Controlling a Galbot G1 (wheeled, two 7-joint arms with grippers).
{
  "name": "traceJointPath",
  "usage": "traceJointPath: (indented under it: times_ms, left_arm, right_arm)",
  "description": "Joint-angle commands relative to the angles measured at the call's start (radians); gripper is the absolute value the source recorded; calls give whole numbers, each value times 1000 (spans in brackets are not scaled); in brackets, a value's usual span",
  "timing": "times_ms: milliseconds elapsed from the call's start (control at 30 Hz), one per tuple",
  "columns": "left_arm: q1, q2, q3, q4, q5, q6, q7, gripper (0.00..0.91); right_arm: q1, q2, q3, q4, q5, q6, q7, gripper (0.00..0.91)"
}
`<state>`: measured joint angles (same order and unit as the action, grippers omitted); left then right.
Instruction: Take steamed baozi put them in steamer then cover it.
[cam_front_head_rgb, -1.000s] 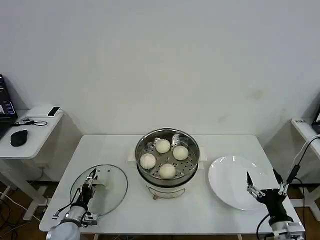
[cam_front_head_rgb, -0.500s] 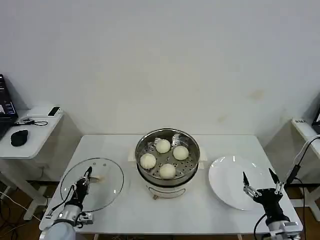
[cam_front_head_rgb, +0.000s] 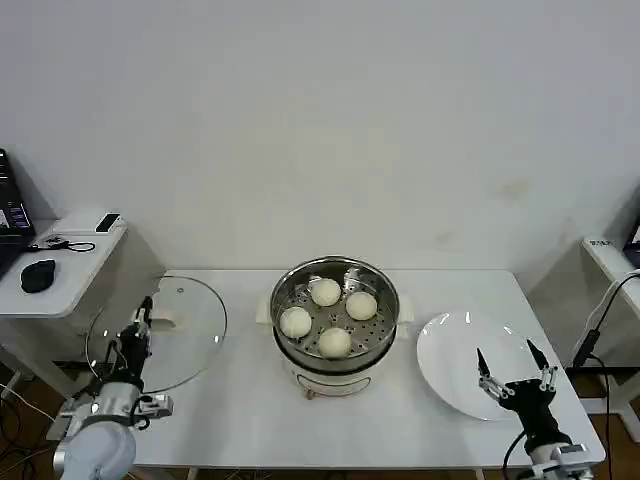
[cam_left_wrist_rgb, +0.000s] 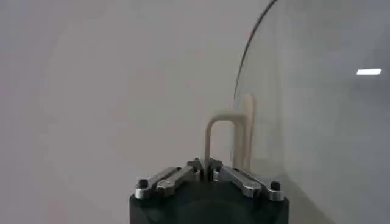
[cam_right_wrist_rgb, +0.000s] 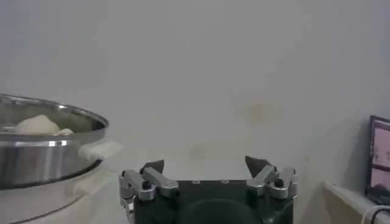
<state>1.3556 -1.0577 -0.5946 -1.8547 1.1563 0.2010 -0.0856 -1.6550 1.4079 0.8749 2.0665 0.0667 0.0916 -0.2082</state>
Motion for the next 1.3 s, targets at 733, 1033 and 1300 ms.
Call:
traceJointPath:
  times_ms: [733, 1033, 1300]
  left_arm:
    - [-433, -36, 484, -66, -134, 385, 236, 0]
    - [-446, -224, 577, -15, 207, 380, 369, 0]
    - [-488, -274, 639, 2, 296, 406, 470, 0]
  right_arm:
    - [-27, 97, -24, 2, -131, 22, 5, 907]
    - [-35, 110, -58, -13, -143, 29, 15, 907]
    - [-30, 120, -81, -30, -160, 36, 15, 907]
